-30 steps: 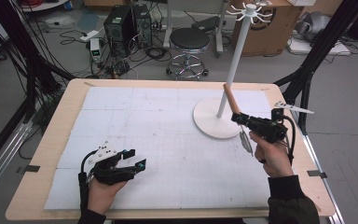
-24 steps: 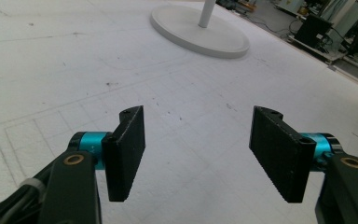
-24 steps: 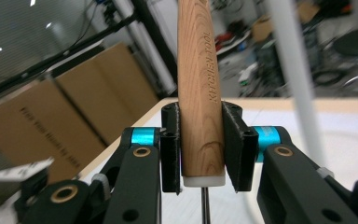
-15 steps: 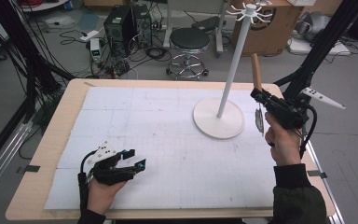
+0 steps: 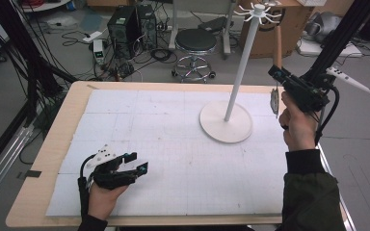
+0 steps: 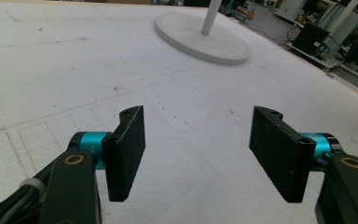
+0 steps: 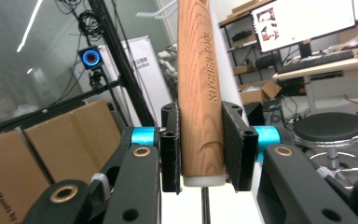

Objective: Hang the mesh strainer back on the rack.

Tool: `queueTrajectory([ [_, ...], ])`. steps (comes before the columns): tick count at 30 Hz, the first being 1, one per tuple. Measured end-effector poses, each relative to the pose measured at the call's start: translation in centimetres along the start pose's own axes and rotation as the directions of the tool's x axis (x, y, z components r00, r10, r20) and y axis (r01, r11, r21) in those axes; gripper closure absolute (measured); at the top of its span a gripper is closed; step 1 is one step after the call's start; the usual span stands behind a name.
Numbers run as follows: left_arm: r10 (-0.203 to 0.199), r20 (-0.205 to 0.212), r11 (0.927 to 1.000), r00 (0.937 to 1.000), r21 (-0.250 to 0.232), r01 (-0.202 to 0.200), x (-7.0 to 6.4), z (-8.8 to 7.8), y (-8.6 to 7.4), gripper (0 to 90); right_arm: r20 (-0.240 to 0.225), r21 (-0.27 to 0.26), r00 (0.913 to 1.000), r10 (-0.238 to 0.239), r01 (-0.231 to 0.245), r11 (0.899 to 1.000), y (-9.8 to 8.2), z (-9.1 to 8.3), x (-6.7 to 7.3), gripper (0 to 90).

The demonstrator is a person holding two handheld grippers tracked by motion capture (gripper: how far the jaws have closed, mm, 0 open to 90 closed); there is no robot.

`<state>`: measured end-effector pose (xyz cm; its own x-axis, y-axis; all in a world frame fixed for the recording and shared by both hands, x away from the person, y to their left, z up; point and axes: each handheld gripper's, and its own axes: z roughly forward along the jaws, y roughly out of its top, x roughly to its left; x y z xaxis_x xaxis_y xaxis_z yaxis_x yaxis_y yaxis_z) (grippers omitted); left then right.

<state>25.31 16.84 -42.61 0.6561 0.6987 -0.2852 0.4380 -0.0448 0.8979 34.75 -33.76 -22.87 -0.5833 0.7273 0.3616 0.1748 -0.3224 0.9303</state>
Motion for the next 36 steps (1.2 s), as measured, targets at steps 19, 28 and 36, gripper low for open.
queueTrajectory([
  [19, -0.006, 0.001, 1.0000, 1.0000, -0.008, 0.006, 0.1, -0.2, 0.0, 36.4, 0.045, -0.006, 0.9990, -0.003, 0.004, 1.000, 1.9, 1.4, -0.8, 70.5],
  [28, -0.006, 0.000, 0.9999, 1.0000, -0.010, 0.006, 0.1, -0.3, 0.0, 36.5, 0.057, -0.013, 0.9983, -0.015, 0.015, 1.000, 2.0, 1.5, -0.4, 70.5],
  [36, -0.006, 0.007, 0.9999, 1.0000, -0.009, 0.006, 0.0, -0.2, 0.1, 36.4, 0.059, -0.009, 0.9978, -0.030, 0.031, 0.999, 1.7, 1.3, 0.1, 70.5],
])
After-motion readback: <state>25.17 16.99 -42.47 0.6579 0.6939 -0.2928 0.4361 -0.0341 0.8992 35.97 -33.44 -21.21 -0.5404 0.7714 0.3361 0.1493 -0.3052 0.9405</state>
